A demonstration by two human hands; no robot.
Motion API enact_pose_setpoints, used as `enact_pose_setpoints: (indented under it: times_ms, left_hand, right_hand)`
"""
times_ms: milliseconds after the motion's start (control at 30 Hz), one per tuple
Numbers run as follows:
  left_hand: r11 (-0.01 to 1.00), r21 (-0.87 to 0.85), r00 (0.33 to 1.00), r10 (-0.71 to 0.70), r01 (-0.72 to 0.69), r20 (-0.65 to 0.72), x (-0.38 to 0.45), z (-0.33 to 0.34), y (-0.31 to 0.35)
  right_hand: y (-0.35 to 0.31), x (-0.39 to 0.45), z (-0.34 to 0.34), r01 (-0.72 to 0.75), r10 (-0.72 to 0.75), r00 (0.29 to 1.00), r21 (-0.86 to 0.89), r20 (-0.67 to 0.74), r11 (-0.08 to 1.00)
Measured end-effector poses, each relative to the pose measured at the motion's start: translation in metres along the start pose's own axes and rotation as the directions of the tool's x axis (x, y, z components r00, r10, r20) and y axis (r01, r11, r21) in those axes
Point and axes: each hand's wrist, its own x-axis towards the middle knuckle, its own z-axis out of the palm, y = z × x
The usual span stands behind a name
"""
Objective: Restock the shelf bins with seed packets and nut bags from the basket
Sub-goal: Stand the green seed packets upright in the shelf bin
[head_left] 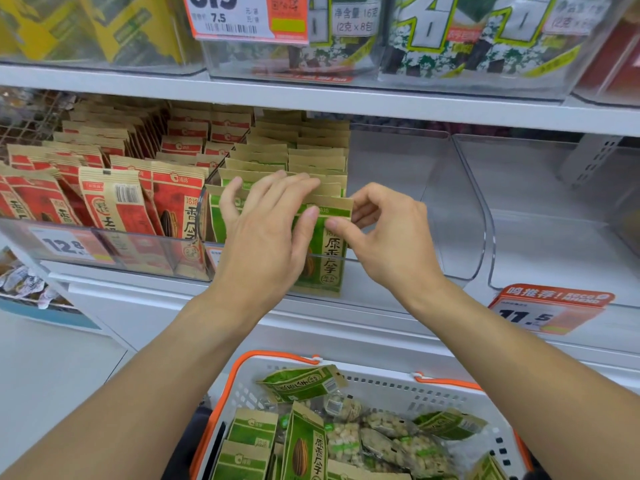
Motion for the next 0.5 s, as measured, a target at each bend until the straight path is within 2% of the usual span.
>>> enact_pose_setpoints:
  times_ms: [133, 200, 300, 500]
  left_hand:
    - [1.000, 0.014, 1.000, 0.003, -0.003, -0.008, 0.002, 0.004, 0.003]
    - [1.000, 0.015, 1.000, 0.004, -0.004, -0.008, 0.002, 0.005, 0.003]
    - [1.000, 0.022, 1.000, 0.019, -0.019, -0.005, 0.001, 0.005, 0.001]
    - [1.000, -0.006, 0.999, 0.023, -0.023, -0.038, 0.003, 0.007, -0.002]
  right_hand:
    - [0.002, 0.002, 0.004, -0.082, 0.080, 0.997, 0.100, 0.024, 0.992]
    - [0.006, 0.005, -0.004, -0.146, 0.130, 0.984, 0.130, 0.123, 0.981]
    - [0.013, 0.007, -0.010, -0.181, 0.165, 0.957, 0.046, 0.238, 0.982]
    - [0.012, 0.001, 0.003, -0.177, 0.176, 0.975, -0.006, 0.137, 0.984]
